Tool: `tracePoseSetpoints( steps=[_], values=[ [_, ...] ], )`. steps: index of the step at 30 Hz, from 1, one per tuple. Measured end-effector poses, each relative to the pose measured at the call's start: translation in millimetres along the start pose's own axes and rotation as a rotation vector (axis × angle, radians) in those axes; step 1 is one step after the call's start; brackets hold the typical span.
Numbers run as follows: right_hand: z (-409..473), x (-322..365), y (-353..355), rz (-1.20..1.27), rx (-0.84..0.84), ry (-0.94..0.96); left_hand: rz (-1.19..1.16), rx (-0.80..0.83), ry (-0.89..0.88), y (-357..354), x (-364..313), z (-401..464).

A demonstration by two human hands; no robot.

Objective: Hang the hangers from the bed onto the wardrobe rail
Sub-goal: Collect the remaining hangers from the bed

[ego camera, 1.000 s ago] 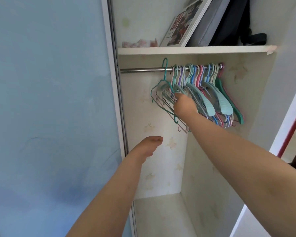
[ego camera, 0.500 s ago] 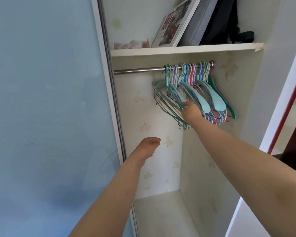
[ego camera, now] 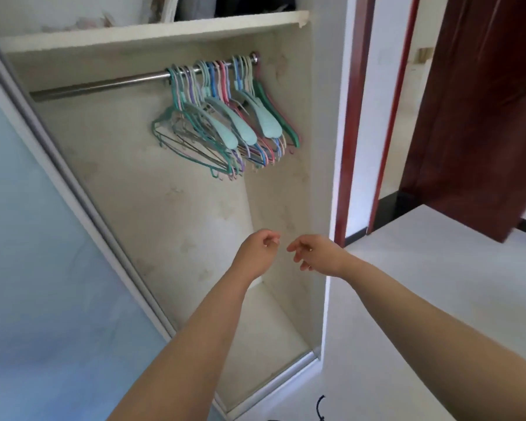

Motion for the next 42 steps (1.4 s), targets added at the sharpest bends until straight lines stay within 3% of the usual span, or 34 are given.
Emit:
tracePoseSetpoints(
  steps=[8, 19, 30, 42],
  values=[
    [-167.8, -151.7, 117.2, 0.044, -0.223, -0.333, -0.101, 0.308, -0.038, -190.2, -82.8, -94.5],
    [-410.9, -311.2, 255.1, 0.181, -0.716, -0.760, -0.103, 0.830, -0.202, -434.0, -231.2, -260.0],
    [-511.2, -430.4, 354.0, 0.312, -1.000, -0.990, -0.089, 1.237, -0.296, -635.3, -342.4, -333.9],
    [-619.9, -532.7, 433.6, 0.551, -1.406, -1.260, 0.118, 1.623, -0.503, -824.1, -441.9, -439.6]
  ],
)
Point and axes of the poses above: each hand's wrist, its own z-axis towards the middle knuckle, its own y-axis out of the back of the hand, x = y × z, the point moved 1 cm from there along z, towards the middle knuckle, and after that the axes turned 9 degrees about -x, right-handed, at the moved point
